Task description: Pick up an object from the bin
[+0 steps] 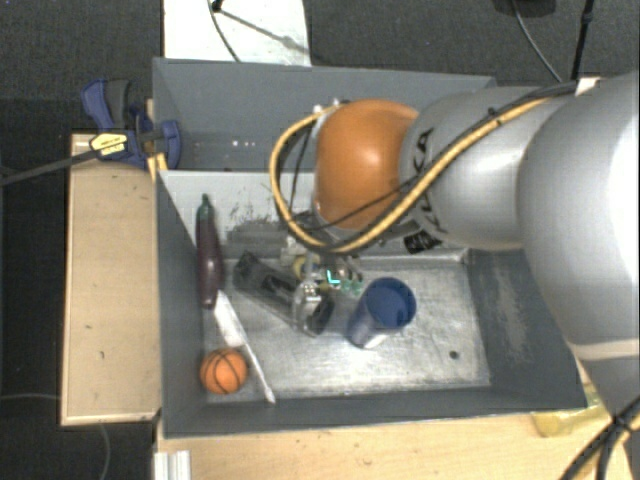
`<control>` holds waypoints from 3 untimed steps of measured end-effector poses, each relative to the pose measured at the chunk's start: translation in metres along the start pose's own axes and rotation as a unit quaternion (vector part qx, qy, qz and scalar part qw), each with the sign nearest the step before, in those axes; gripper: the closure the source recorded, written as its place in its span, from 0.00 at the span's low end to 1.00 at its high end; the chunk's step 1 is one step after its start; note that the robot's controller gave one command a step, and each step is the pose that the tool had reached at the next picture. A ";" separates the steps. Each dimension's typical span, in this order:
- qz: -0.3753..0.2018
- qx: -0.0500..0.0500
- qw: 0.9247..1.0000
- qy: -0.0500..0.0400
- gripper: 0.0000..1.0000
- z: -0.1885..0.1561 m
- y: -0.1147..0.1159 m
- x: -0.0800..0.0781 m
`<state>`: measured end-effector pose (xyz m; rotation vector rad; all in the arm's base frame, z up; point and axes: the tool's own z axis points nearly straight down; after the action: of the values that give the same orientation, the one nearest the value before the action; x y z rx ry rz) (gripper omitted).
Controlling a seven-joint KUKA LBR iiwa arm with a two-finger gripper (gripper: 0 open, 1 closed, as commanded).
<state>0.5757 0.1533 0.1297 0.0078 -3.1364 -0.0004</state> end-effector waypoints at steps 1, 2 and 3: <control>0.001 0.000 1.000 -0.002 0.00 -0.002 0.000 -0.001; 0.023 -0.002 1.000 -0.007 1.00 0.057 0.011 -0.001; 0.023 -0.002 1.000 -0.007 1.00 0.057 0.011 -0.001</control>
Offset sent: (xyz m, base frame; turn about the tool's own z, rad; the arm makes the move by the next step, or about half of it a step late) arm -0.0017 0.0109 -0.0597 0.0411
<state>0.5767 0.1647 0.0729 -0.0647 -3.1495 -0.0063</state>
